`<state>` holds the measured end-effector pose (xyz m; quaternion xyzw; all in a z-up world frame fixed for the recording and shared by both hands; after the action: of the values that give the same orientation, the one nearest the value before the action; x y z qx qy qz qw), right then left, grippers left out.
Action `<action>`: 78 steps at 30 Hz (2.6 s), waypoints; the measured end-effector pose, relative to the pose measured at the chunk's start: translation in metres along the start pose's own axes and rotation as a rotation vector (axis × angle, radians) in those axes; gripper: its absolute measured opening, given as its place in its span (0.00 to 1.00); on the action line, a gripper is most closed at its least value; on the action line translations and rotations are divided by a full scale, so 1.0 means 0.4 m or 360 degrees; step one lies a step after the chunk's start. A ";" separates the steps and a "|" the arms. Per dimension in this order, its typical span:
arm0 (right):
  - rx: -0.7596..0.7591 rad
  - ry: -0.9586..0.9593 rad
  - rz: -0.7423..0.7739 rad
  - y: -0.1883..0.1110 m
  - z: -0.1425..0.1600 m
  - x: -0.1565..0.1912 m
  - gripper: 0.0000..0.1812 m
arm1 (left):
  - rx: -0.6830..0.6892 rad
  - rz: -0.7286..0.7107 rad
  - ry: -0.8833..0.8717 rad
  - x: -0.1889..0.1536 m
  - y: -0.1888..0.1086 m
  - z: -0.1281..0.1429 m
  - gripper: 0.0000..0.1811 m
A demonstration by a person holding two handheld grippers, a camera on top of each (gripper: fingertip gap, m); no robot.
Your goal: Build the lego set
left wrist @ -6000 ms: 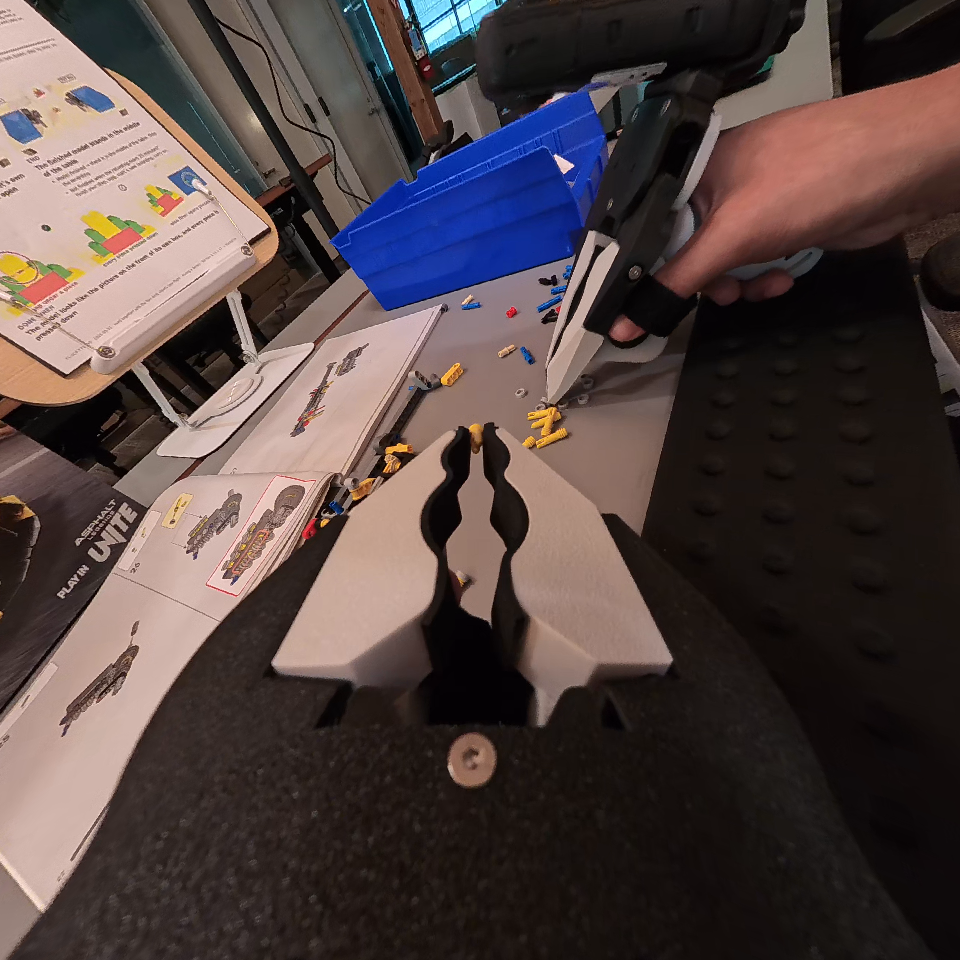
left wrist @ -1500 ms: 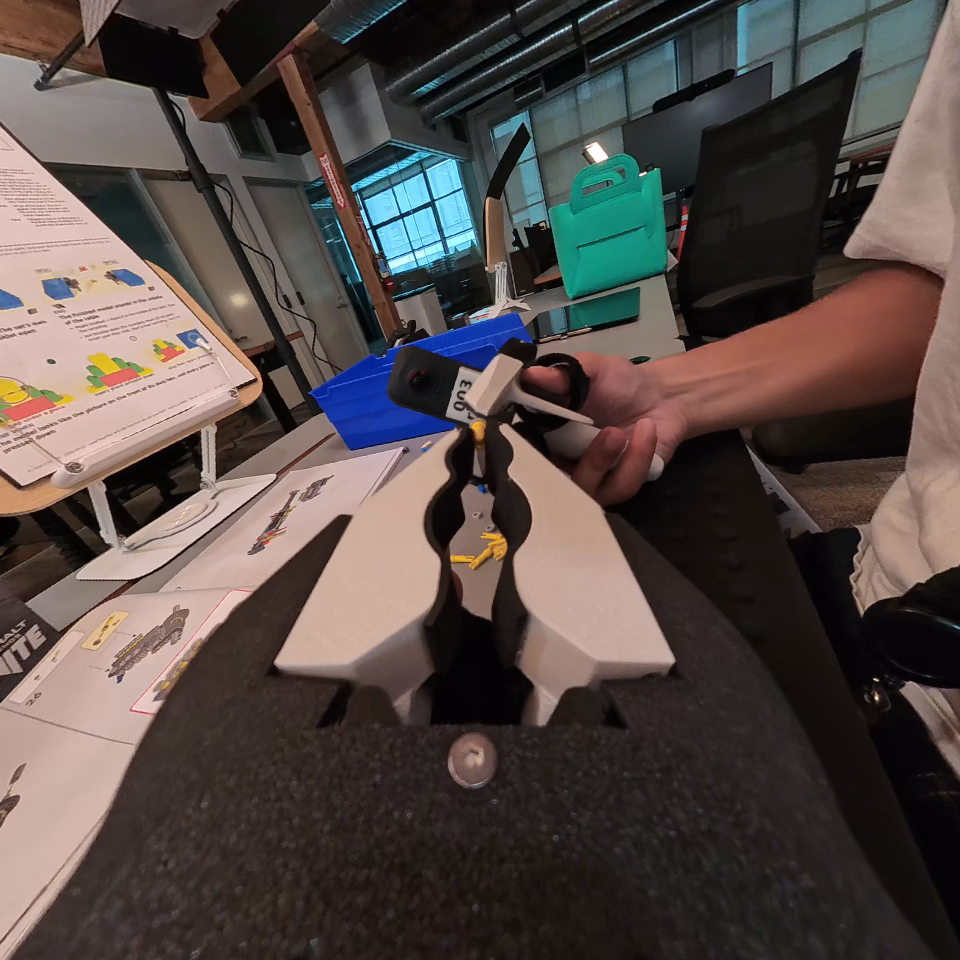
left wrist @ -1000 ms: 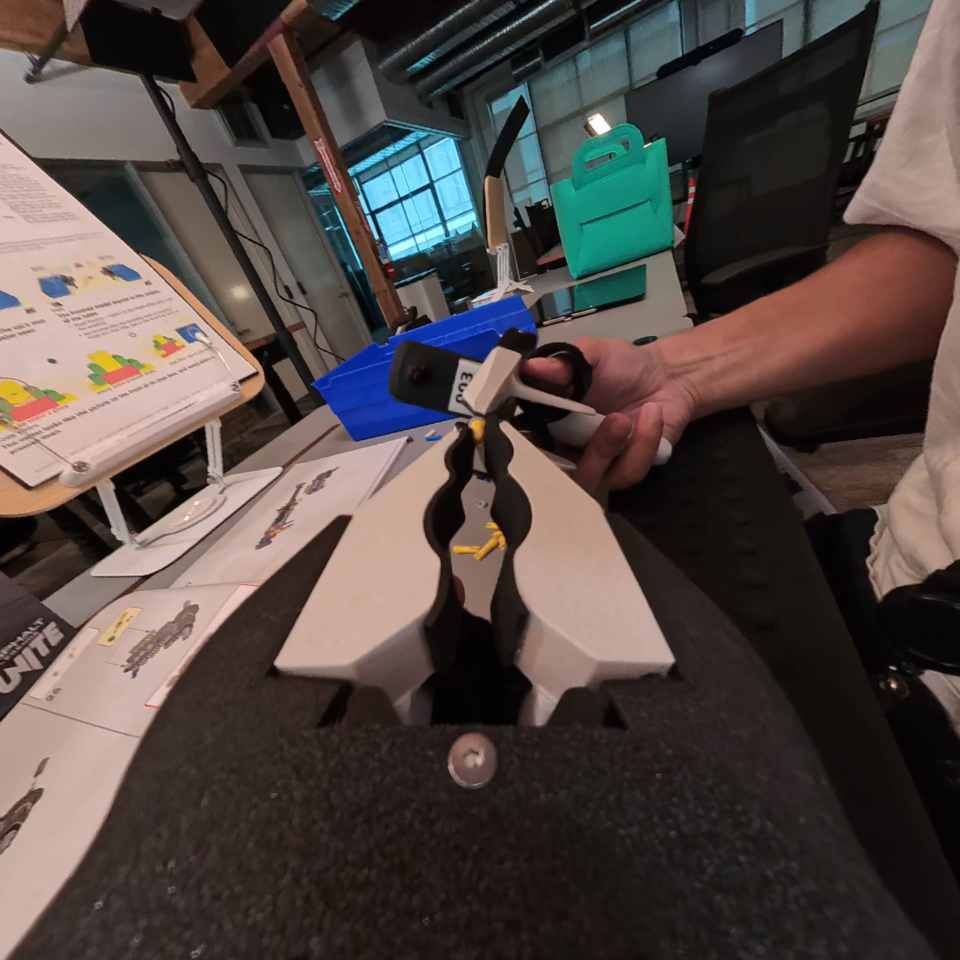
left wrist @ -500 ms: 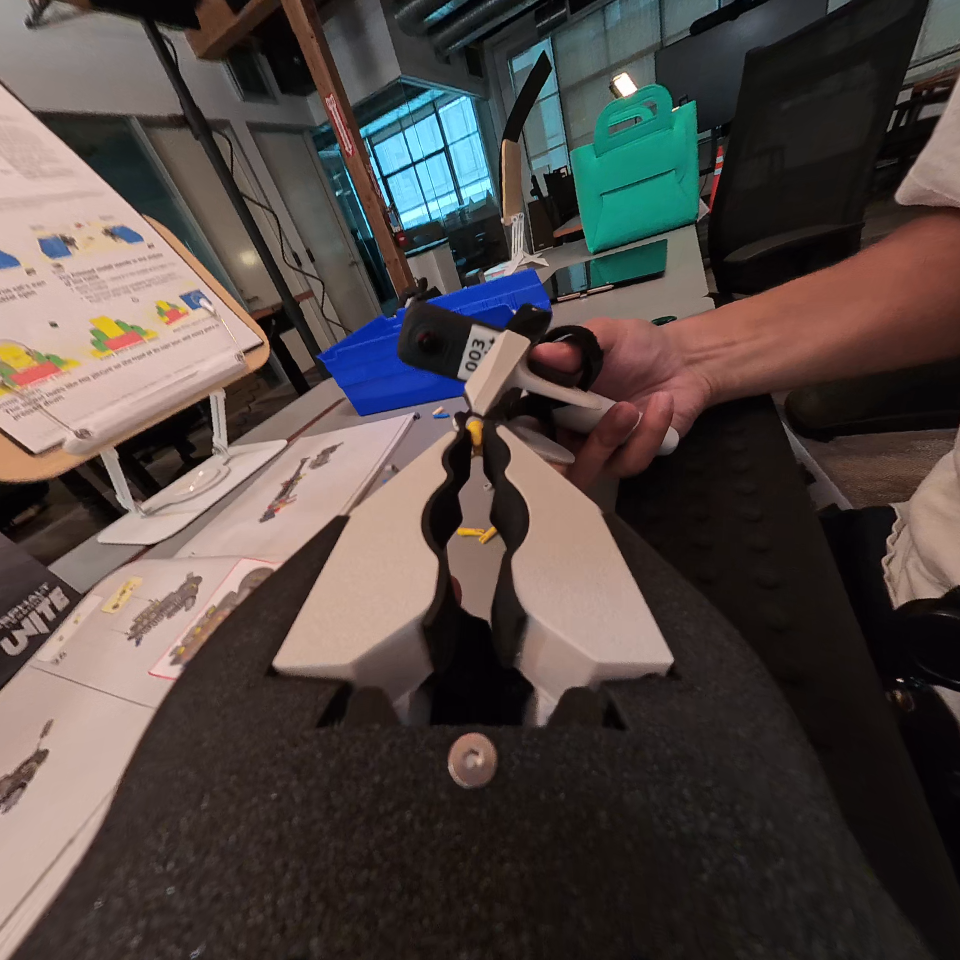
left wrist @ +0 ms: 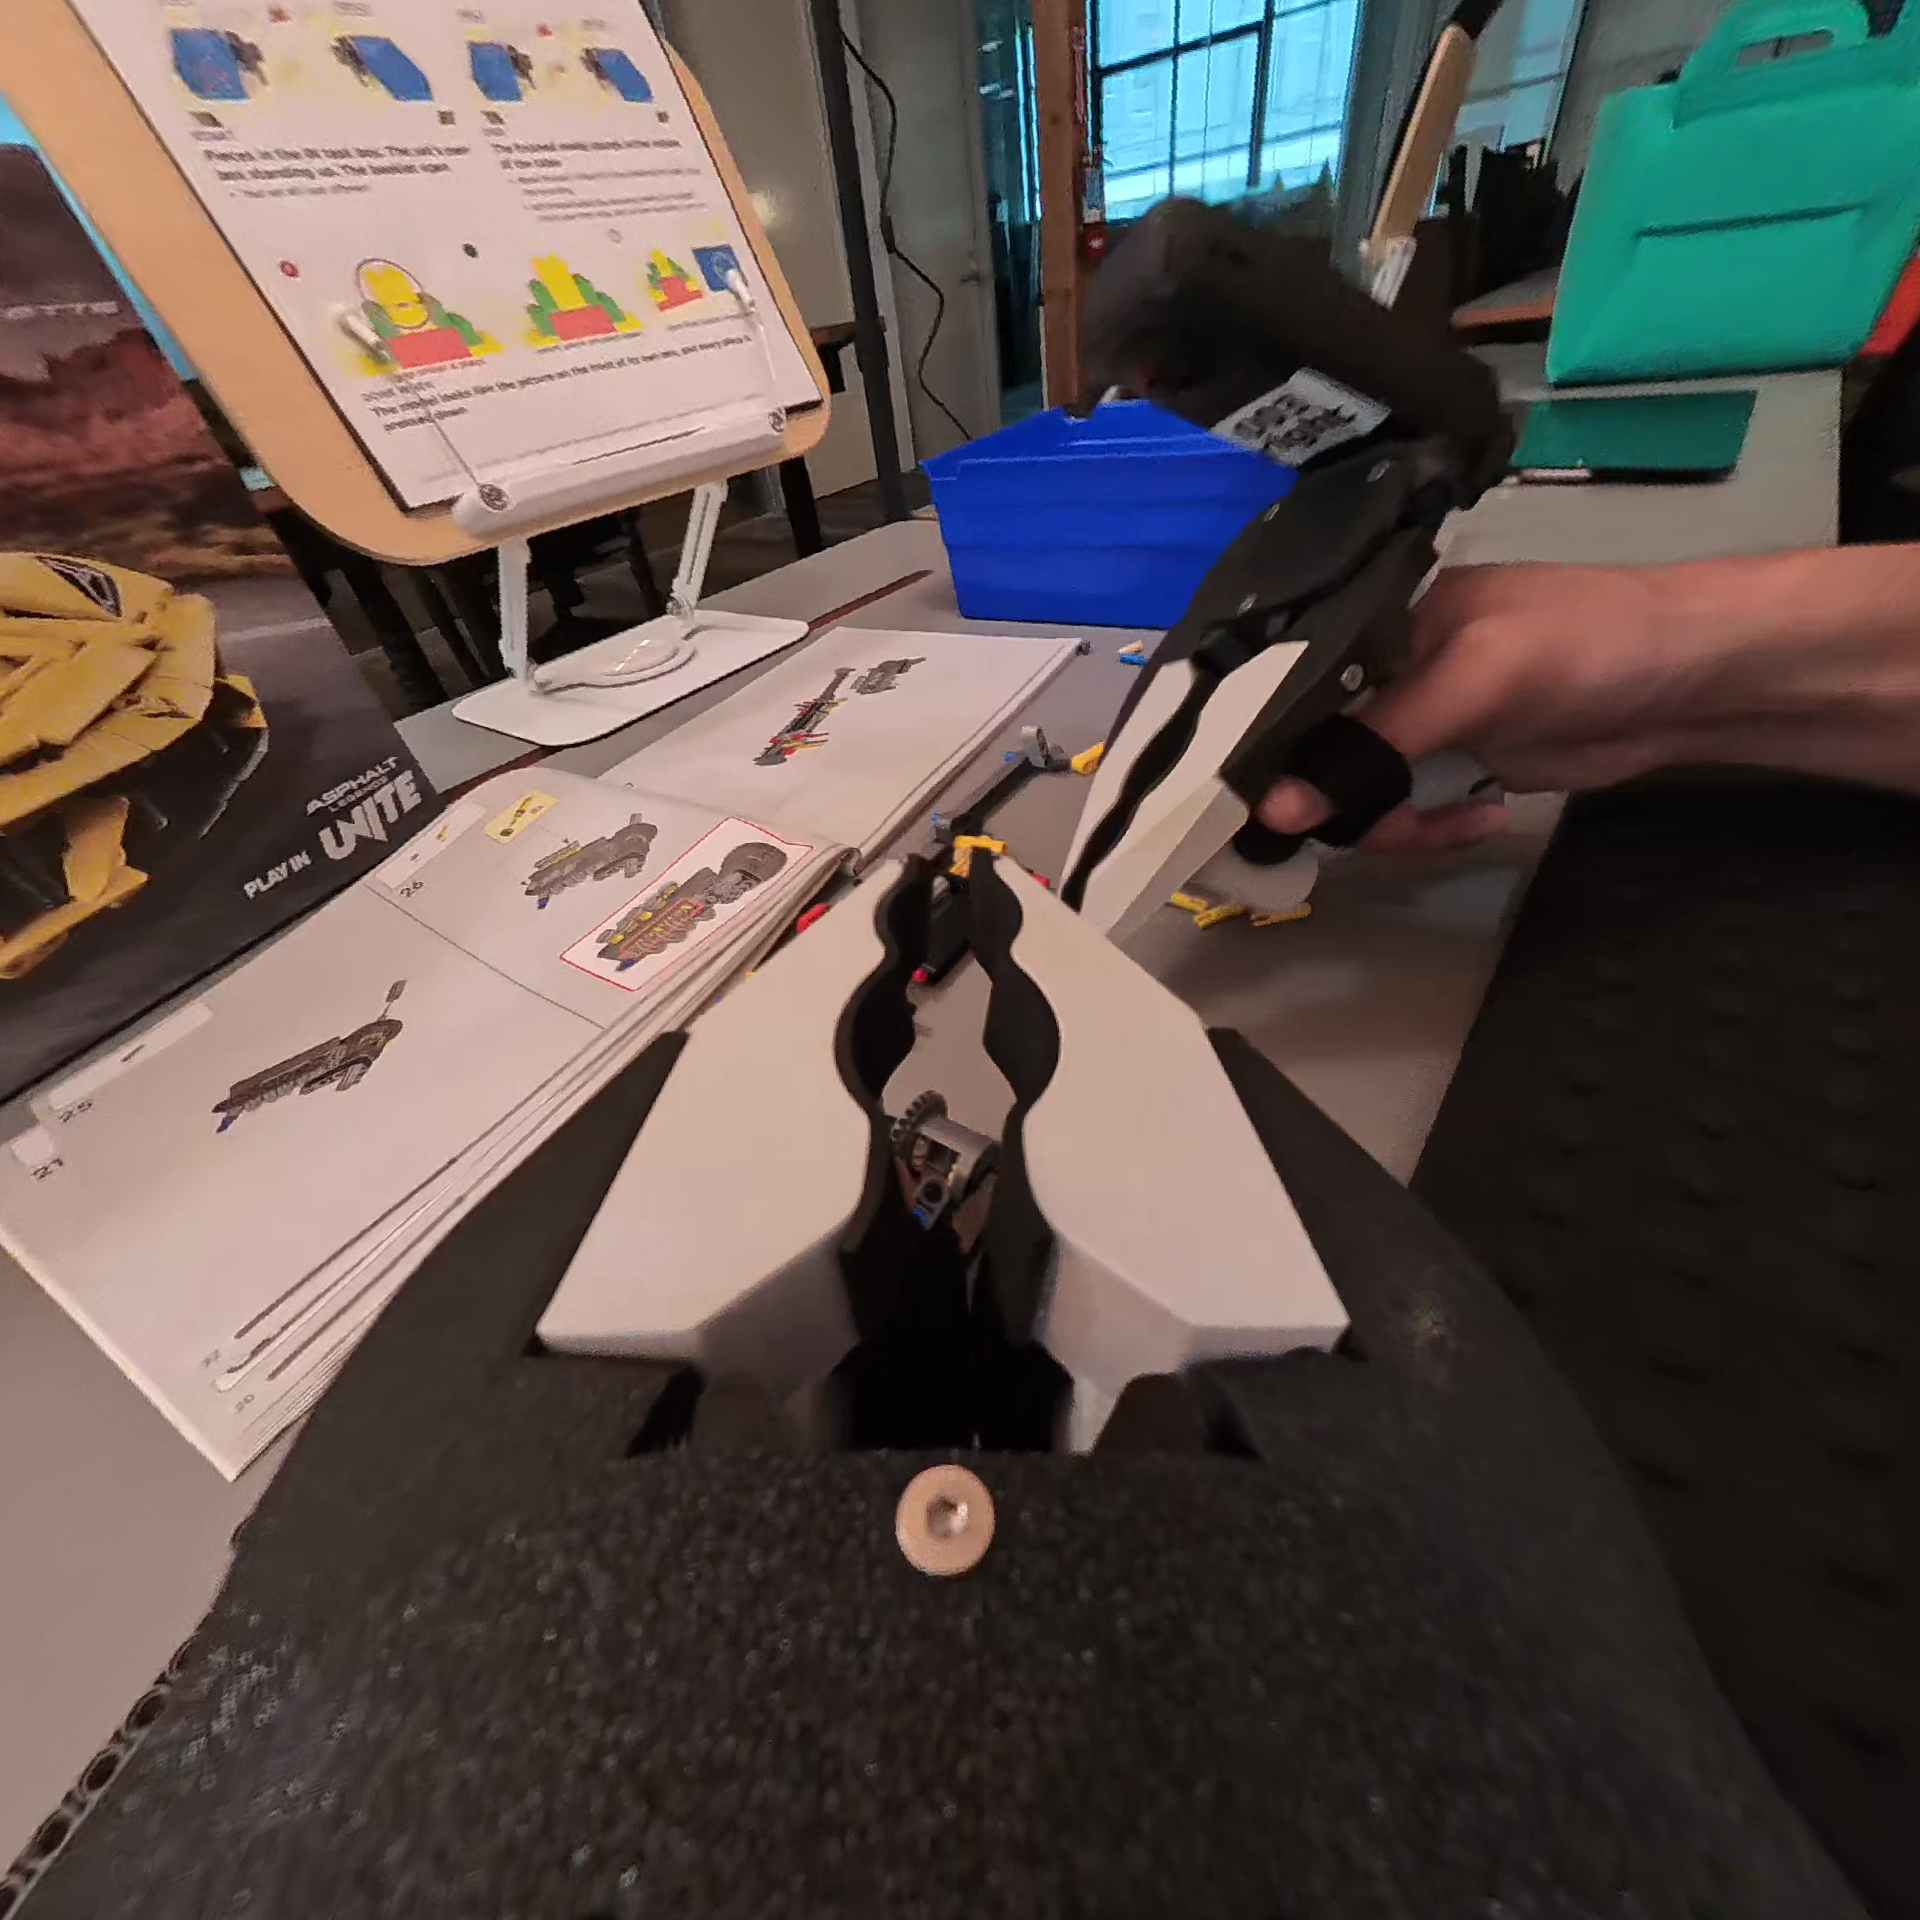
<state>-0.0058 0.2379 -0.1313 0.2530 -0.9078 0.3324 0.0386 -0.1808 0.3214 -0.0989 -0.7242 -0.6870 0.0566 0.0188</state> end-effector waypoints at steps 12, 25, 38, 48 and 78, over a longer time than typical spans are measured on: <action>0.0269 -0.0051 -0.0091 0.041 0.008 -0.012 0.07 | -0.0023 -0.0018 0.0058 -0.001 0.002 0.005 0.02; 0.0364 -0.0255 0.0411 -0.166 0.126 0.048 0.11 | 0.0119 0.0055 0.0201 -0.033 0.039 0.029 0.04; 0.0445 -0.0189 0.0641 -0.212 0.145 -0.014 0.07 | 0.0134 0.0066 0.0227 -0.039 0.038 0.033 0.03; 0.0341 -0.0181 0.0538 -0.221 0.160 -0.013 0.08 | 0.0172 0.0061 0.0236 -0.040 0.043 0.037 0.03; -0.0320 -0.1027 0.0611 -0.227 0.005 0.119 0.04 | 0.0789 0.0972 -0.1542 -0.061 0.248 -0.044 0.07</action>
<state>-0.0031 0.1569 -0.0685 0.1649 -0.9322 0.1461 -0.2873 -0.0816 0.2923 -0.0905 -0.7541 -0.3457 0.5394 -0.1444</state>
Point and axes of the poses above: each gripper's, where its closed fingertips meet, y out along the fingers, z out of its underside, x = y × z across the jaws, the point moved 9 cm from there along -y, back along the fingers, and after that the axes turned 10 degrees about -y, right-handed, at the moved point
